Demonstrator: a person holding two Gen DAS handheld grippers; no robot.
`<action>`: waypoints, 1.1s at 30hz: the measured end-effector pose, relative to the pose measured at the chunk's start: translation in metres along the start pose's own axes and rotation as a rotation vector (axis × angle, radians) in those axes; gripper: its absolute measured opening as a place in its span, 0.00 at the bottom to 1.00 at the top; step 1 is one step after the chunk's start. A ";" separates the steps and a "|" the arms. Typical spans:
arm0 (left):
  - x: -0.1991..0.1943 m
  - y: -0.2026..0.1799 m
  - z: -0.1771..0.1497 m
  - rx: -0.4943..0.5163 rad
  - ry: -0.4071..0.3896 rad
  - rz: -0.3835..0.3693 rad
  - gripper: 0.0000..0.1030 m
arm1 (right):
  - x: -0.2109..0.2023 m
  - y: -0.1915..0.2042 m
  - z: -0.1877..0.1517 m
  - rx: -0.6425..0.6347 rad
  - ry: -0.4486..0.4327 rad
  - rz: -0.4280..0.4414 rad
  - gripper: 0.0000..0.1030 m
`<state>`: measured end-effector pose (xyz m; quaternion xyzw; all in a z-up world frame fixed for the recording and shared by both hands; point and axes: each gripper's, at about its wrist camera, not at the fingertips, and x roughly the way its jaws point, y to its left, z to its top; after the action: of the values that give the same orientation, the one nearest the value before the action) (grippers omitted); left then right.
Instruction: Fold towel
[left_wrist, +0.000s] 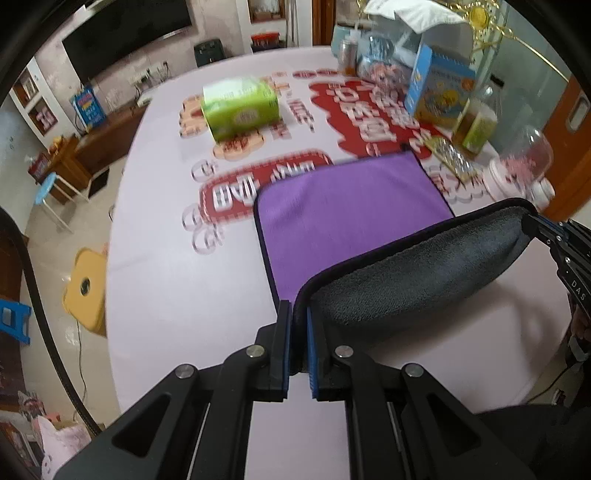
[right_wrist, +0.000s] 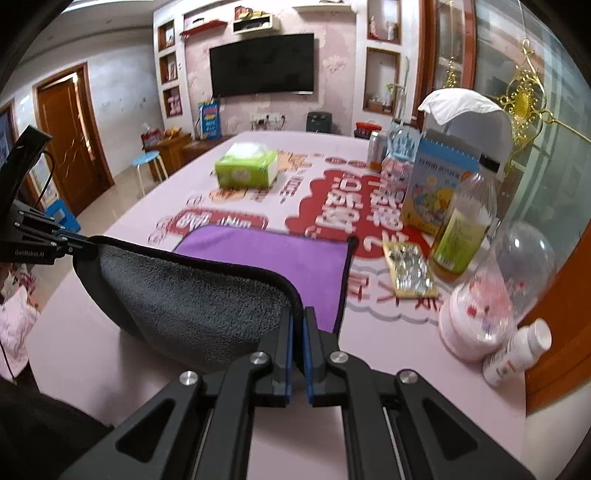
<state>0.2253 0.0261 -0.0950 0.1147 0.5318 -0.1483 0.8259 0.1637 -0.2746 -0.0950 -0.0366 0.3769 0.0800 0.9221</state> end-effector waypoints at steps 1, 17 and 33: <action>-0.001 0.002 0.006 -0.001 -0.010 0.005 0.06 | 0.002 -0.002 0.006 0.005 -0.010 -0.002 0.04; 0.030 0.023 0.079 -0.065 -0.209 0.077 0.06 | 0.046 -0.013 0.056 -0.008 -0.148 -0.096 0.04; 0.124 0.031 0.100 -0.110 -0.145 0.103 0.08 | 0.134 -0.022 0.054 0.014 -0.101 -0.172 0.05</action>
<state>0.3695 0.0048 -0.1668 0.0852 0.4712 -0.0840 0.8739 0.2988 -0.2735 -0.1505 -0.0582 0.3259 -0.0005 0.9436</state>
